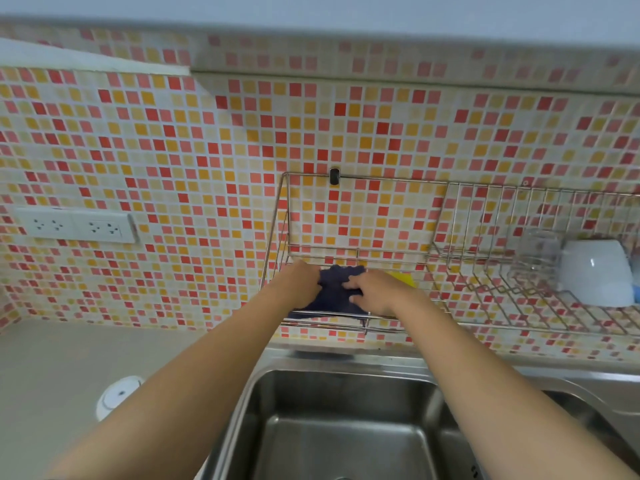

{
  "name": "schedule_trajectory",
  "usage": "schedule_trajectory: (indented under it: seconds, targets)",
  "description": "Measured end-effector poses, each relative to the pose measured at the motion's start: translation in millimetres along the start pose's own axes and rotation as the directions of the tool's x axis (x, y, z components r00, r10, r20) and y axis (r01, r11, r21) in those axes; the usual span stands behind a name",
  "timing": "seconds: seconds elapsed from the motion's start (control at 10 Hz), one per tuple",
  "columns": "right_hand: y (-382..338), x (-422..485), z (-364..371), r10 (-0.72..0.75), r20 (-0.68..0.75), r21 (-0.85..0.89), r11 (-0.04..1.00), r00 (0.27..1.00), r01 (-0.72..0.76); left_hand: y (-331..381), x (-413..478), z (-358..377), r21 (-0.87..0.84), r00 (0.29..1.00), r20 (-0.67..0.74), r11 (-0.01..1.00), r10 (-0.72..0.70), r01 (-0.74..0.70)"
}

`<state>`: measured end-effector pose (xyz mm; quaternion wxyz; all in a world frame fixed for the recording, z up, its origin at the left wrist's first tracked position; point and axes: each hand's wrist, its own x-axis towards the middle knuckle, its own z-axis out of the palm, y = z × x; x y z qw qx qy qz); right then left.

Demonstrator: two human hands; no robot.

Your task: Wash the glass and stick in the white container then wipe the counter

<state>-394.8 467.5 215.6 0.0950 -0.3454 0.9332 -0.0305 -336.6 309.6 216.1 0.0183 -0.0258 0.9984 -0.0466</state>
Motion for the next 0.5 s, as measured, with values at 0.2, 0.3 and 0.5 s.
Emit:
schedule_trajectory:
  seconds: [0.2,0.3,0.5]
  targets:
    - [-18.1,-26.3,-12.1,0.048,-0.259,0.109,0.994,0.965,-0.02,-7.6,-20.1,-22.5,-0.233,0.978,-0.206,0.972,-0.041,-0.008]
    - [-51.3,-47.9,-18.1,0.14,-0.409,0.166,0.983,0.902,-0.078,-22.6,-52.3,-42.7,-0.446,0.958,-0.272,0.894,-0.09,-0.043]
    - [-149.5,-77.3,-16.0,0.173,-0.482,0.153,0.982,0.859,-0.112,-81.5,-128.0,-41.5,-0.426,0.934,-0.32,0.905,-0.159,0.008]
